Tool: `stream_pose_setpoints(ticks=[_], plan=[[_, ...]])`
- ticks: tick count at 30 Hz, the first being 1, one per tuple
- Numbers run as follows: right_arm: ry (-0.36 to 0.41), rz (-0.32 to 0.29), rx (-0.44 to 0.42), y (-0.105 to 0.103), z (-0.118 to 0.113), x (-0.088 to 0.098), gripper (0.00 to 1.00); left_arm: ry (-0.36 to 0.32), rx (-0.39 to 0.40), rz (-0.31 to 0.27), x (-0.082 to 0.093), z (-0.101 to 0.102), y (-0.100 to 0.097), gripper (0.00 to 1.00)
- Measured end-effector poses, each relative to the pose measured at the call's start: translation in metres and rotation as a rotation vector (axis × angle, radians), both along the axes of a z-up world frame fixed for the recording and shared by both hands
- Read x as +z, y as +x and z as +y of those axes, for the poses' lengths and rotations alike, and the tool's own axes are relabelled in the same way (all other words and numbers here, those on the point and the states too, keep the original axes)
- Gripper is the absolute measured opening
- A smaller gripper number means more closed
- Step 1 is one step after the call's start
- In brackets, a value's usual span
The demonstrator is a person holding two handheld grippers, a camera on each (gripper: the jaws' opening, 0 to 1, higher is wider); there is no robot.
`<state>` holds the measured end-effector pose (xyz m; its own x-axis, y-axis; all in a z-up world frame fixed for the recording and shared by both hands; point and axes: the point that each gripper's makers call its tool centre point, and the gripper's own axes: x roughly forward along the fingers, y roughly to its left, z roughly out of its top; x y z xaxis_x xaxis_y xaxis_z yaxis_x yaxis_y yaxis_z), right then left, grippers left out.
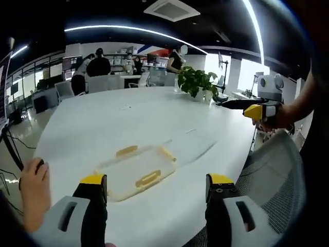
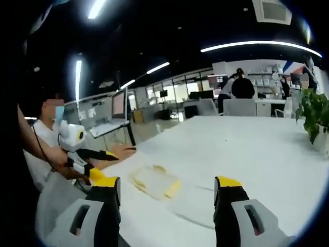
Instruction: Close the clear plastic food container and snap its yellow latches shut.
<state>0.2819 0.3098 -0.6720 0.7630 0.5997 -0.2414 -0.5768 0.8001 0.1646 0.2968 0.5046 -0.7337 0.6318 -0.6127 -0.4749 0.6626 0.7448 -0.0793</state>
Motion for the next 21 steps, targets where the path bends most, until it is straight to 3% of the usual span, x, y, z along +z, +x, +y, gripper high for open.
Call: stream_pose_setpoints(ticks=[10,21], plan=[[-0.009,-0.004,-0.03,0.01,0.024,-0.002,0.74,0.025,-0.069,-0.01,-0.004,0.011,0.012,0.78],[-0.033,0.01,-0.062,0.023,0.043,-0.011,0.74,0.025,-0.103,0.016,-0.012,0.031,0.028,0.78]])
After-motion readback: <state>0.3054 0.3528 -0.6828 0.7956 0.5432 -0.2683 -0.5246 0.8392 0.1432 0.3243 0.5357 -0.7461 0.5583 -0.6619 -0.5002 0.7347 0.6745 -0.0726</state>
